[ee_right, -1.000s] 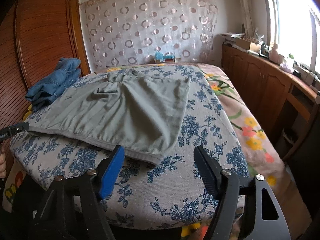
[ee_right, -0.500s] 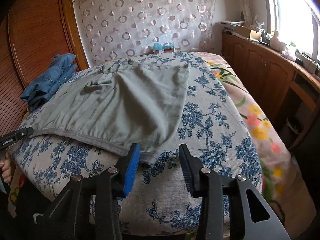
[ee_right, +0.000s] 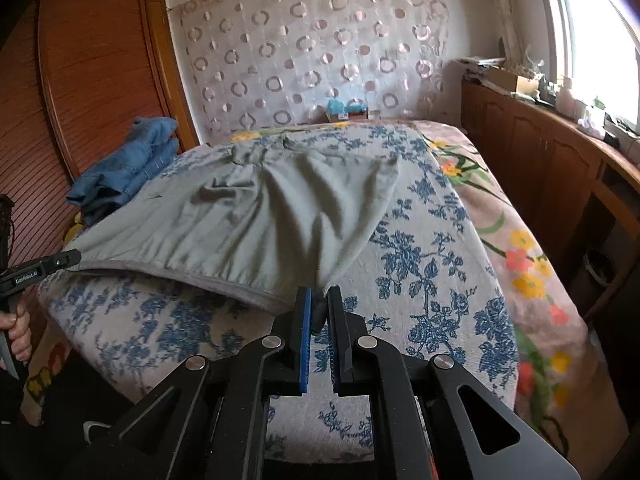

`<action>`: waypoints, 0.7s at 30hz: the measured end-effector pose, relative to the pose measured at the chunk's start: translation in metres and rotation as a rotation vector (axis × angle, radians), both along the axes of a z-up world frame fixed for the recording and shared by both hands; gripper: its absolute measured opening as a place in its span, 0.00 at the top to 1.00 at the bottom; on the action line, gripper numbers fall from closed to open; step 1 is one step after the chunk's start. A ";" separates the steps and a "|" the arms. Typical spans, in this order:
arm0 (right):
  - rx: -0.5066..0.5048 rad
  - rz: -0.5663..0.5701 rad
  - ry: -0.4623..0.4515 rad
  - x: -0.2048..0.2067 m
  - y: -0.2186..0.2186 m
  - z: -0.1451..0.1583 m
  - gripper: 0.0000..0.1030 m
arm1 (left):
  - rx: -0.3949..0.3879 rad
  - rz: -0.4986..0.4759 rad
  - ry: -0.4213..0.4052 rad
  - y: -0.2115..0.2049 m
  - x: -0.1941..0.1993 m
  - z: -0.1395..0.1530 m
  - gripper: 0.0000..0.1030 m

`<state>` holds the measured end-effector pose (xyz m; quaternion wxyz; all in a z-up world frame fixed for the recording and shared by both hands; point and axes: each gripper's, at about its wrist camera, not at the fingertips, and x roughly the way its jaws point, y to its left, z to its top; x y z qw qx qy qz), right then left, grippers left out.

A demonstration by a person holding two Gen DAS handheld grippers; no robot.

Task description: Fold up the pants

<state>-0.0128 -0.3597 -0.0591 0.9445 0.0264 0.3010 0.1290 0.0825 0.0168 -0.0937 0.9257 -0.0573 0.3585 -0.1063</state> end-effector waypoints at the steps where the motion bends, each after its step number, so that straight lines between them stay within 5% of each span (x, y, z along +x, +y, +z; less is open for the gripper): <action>1: 0.000 0.002 -0.005 -0.003 -0.001 0.001 0.93 | -0.003 -0.002 -0.007 0.000 -0.003 0.003 0.95; 16: -0.008 0.021 0.009 -0.044 -0.016 0.001 0.93 | 0.001 -0.037 -0.041 0.002 -0.020 0.028 0.95; 21: -0.030 0.017 -0.010 -0.045 -0.014 0.003 0.72 | 0.019 -0.066 -0.049 -0.015 -0.015 0.034 0.95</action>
